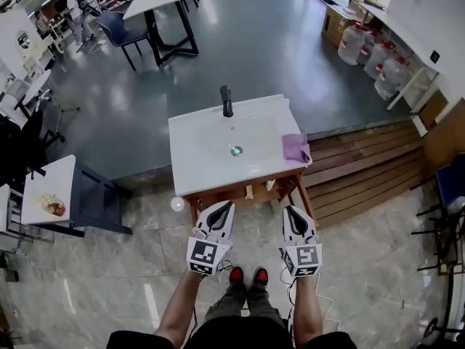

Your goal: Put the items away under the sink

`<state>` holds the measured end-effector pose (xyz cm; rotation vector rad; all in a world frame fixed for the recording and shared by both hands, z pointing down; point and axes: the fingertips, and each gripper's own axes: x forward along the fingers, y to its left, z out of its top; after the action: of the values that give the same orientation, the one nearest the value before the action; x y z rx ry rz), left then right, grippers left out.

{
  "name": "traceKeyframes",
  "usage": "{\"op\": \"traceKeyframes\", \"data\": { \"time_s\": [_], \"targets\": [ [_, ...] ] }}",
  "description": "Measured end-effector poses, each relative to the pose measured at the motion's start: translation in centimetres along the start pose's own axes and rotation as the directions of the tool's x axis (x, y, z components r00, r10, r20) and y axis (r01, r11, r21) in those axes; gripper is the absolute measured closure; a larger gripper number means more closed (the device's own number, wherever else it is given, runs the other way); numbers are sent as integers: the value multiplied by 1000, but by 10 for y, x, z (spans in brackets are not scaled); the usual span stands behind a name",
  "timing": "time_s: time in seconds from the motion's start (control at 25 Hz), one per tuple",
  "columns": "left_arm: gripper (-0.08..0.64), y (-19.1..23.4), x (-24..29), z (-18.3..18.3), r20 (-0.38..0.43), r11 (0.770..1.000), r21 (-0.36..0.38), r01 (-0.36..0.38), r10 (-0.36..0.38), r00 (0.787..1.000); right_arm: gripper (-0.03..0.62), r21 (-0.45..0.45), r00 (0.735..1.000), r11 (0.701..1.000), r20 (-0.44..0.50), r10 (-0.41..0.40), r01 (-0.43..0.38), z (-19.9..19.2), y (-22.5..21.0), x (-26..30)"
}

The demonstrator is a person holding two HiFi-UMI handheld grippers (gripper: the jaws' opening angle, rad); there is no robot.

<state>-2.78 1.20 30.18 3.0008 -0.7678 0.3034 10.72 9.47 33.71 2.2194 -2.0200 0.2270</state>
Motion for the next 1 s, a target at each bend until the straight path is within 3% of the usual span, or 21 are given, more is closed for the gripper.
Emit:
{"op": "traceKeyframes", "data": {
  "time_s": [0.52, 1.0],
  "targets": [
    [554, -9, 14, 18, 27, 995, 39, 96, -97, 995, 551, 12, 996, 996, 40, -85, 85, 20, -11, -9],
    [554, -30, 80, 27, 32, 990, 39, 139, -140, 990, 551, 9, 990, 990, 28, -140, 140, 16, -81, 12]
  ]
}}
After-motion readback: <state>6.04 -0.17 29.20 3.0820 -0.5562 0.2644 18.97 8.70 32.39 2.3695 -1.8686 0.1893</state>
